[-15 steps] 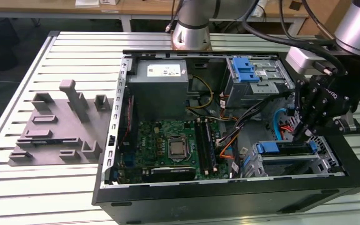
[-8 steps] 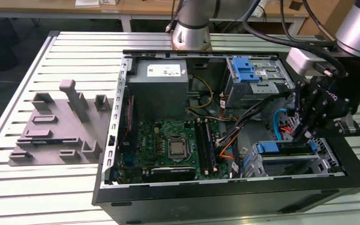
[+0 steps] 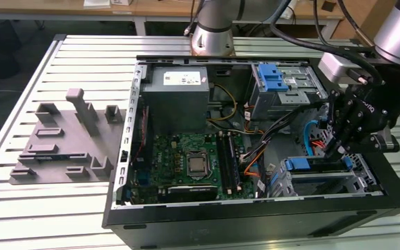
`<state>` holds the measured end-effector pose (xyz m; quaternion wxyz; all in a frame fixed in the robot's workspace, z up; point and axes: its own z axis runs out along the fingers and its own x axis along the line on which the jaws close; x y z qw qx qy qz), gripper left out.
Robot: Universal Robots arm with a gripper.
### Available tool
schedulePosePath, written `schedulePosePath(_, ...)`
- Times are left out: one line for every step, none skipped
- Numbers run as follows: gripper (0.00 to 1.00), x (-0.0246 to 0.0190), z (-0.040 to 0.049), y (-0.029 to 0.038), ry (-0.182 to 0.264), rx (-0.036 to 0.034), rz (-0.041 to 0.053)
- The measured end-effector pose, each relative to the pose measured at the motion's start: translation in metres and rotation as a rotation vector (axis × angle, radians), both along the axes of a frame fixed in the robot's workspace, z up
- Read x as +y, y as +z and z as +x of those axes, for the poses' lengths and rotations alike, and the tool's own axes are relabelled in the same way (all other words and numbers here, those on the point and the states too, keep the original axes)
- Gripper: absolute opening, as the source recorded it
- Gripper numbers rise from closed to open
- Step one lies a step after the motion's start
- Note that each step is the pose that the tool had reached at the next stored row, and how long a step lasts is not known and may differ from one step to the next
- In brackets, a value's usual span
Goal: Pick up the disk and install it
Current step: 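Insert the first disk wire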
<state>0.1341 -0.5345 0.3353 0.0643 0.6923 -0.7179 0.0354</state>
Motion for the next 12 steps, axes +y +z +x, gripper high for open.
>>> schedulePosePath(0.16, 0.0000, 0.0000, 0.0000, 0.000, 0.0000, 0.0000)
schedulePosePath(0.16, 0.0000, 0.0000, 0.0000, 0.000, 0.0000, 0.0000)
schedulePosePath(0.16, 0.0000, 0.0001, 0.0000, 0.000, 0.0000, 0.0000)
schedulePosePath(0.16, 0.0000, 0.0002, 0.0000, 0.000, 0.0000, 0.0000)
schedulePosePath(0.16, 0.0000, 0.0002, 0.0001, 0.000, 0.0000, -0.0001)
schedulePosePath(0.16, 0.0000, 0.0003, 0.0001, 0.000, 0.0000, -0.0001)
schedulePosePath(0.16, 0.0000, 0.0006, 0.0000, 0.000, 0.0000, -0.0001)
schedulePosePath(0.16, -0.0001, 0.0010, 0.0001, 0.000, 0.0001, -0.0001)
schedulePosePath(0.16, -0.0002, 0.0015, 0.0001, 0.000, 0.0002, -0.0001)
schedulePosePath(0.16, -0.0004, 0.0023, 0.0000, 0.000, 0.0007, -0.0001)
schedulePosePath(0.16, -0.0005, 0.0033, 0.0000, 0.000, 0.0012, -0.0001)
schedulePosePath(0.16, -0.0007, 0.0040, 0.0001, 0.000, 0.0015, -0.0002)
